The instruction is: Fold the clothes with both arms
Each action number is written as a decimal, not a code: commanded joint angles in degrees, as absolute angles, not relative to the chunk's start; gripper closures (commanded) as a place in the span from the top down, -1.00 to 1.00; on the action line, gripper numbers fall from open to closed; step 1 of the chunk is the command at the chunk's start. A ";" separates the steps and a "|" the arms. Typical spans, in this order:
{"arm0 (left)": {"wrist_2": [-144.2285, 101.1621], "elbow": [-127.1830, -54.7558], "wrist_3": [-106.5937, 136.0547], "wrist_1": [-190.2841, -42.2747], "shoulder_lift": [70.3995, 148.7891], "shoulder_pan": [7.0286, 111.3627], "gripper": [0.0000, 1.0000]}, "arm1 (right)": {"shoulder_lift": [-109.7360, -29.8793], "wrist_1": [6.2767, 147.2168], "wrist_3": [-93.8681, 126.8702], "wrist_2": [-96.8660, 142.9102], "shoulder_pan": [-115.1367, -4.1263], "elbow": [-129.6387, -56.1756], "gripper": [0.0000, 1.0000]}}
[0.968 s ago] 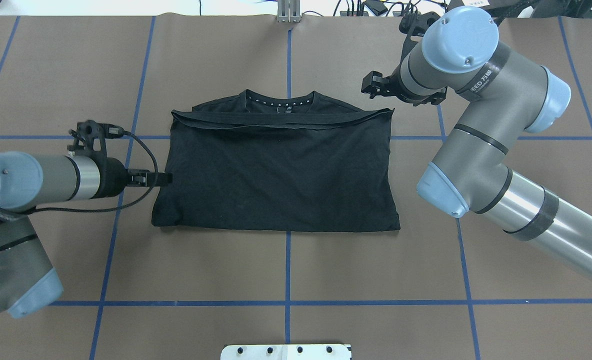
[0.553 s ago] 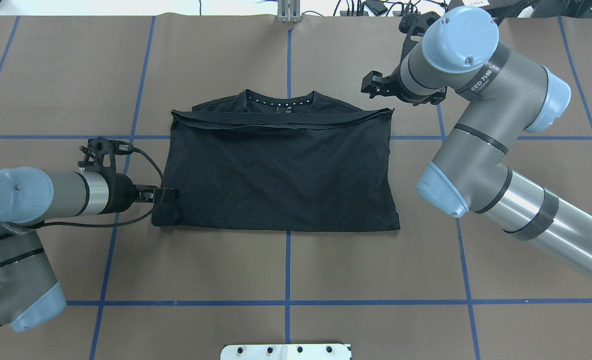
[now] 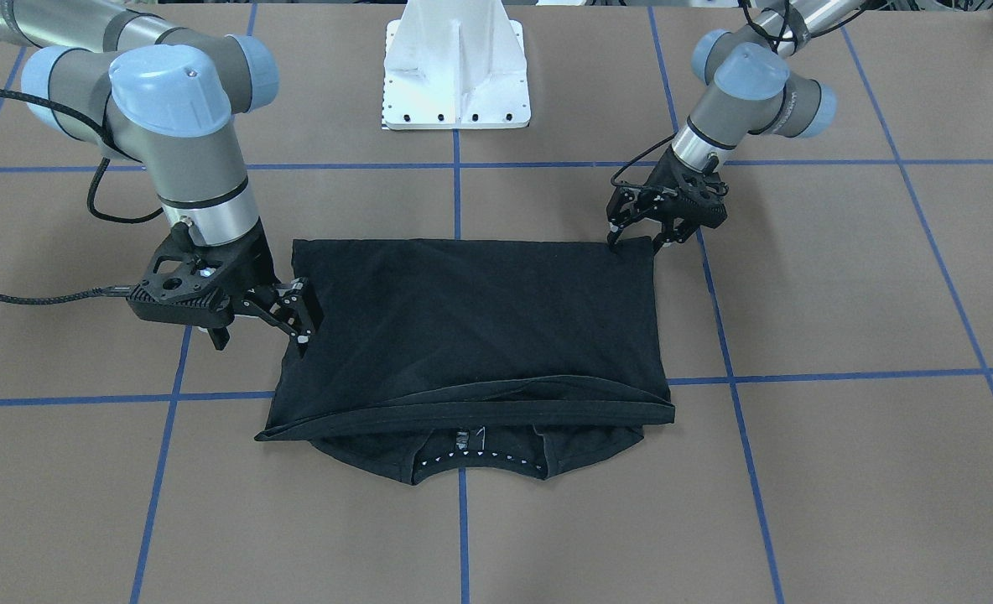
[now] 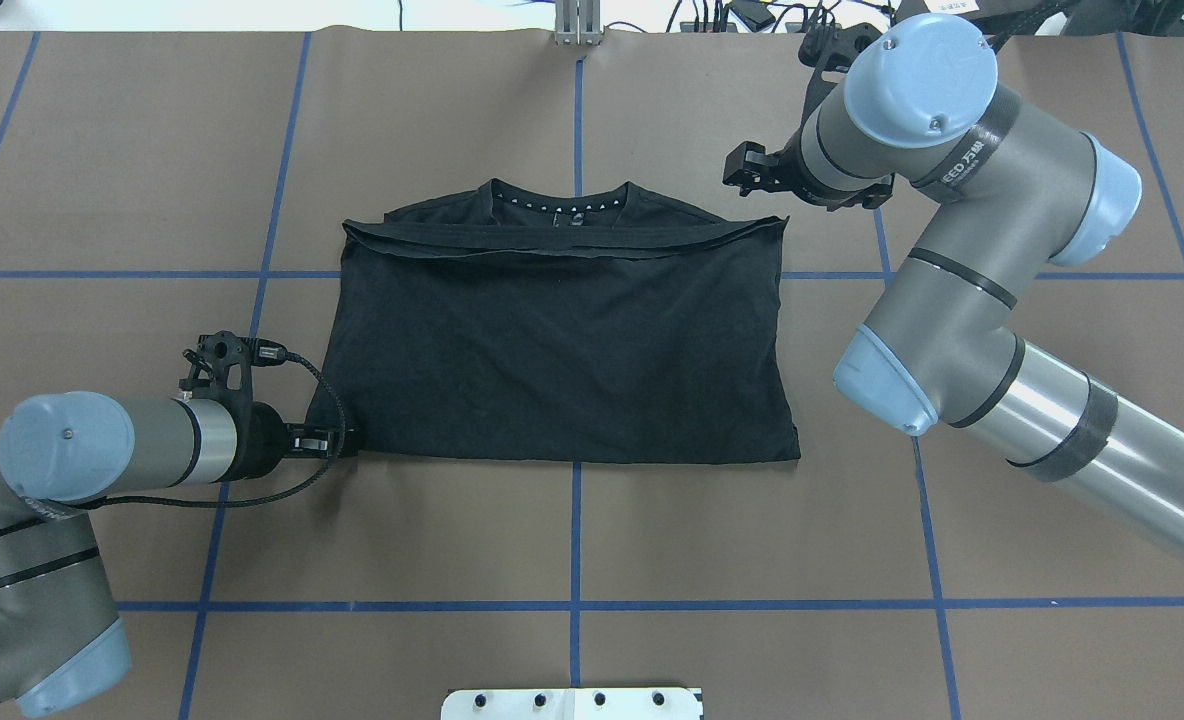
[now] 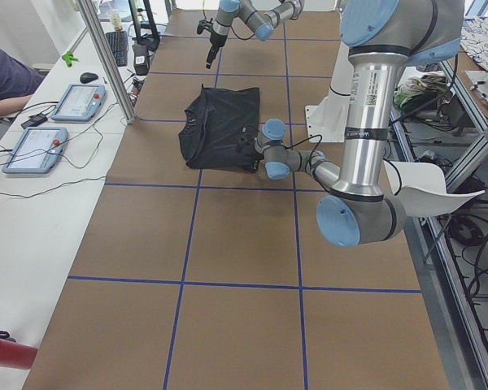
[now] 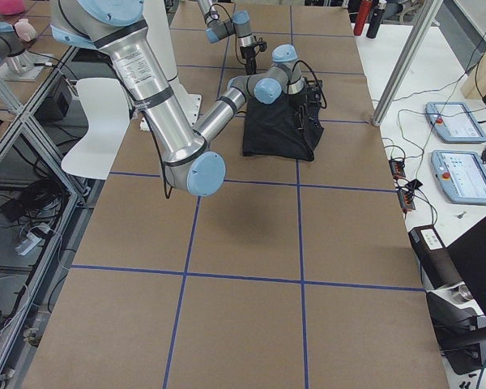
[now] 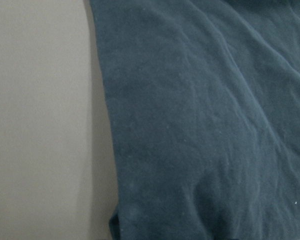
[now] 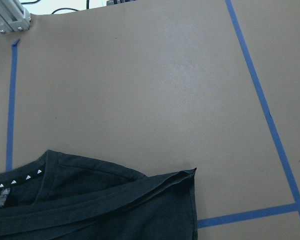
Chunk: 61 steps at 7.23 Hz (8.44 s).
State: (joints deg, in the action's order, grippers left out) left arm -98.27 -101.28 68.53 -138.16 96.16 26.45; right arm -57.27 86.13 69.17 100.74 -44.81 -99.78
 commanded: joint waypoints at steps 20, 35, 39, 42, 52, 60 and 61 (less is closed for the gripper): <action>-111.27 -56.41 21.26 -146.78 122.62 65.30 1.00 | -48.74 85.08 77.04 95.73 -35.53 -93.13 1.00; -111.27 -58.27 24.61 -148.54 119.44 64.86 1.00 | -39.90 70.66 94.22 81.39 -23.12 -72.69 0.25; -111.27 -58.27 24.61 -148.54 119.44 64.86 1.00 | -39.73 70.84 93.87 81.04 -23.12 -72.69 -0.32; -111.27 -58.27 24.61 -148.54 119.44 64.86 1.00 | -39.64 70.93 93.69 81.12 -23.03 -72.69 -0.55; -111.36 -58.54 24.61 -148.54 119.53 64.86 1.00 | -51.05 86.75 98.07 71.29 -8.36 -101.15 -1.00; -111.36 -58.54 24.70 -148.54 119.62 64.86 1.00 | -49.48 92.72 79.97 85.48 -18.95 -101.43 1.00; -111.36 -58.54 24.70 -148.54 119.62 64.86 1.00 | -49.40 92.55 76.59 87.00 -21.59 -100.64 1.00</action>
State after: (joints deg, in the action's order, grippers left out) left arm -111.36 -58.54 24.70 -148.54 119.62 64.86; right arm -49.51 92.50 82.29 83.80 -17.91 -101.36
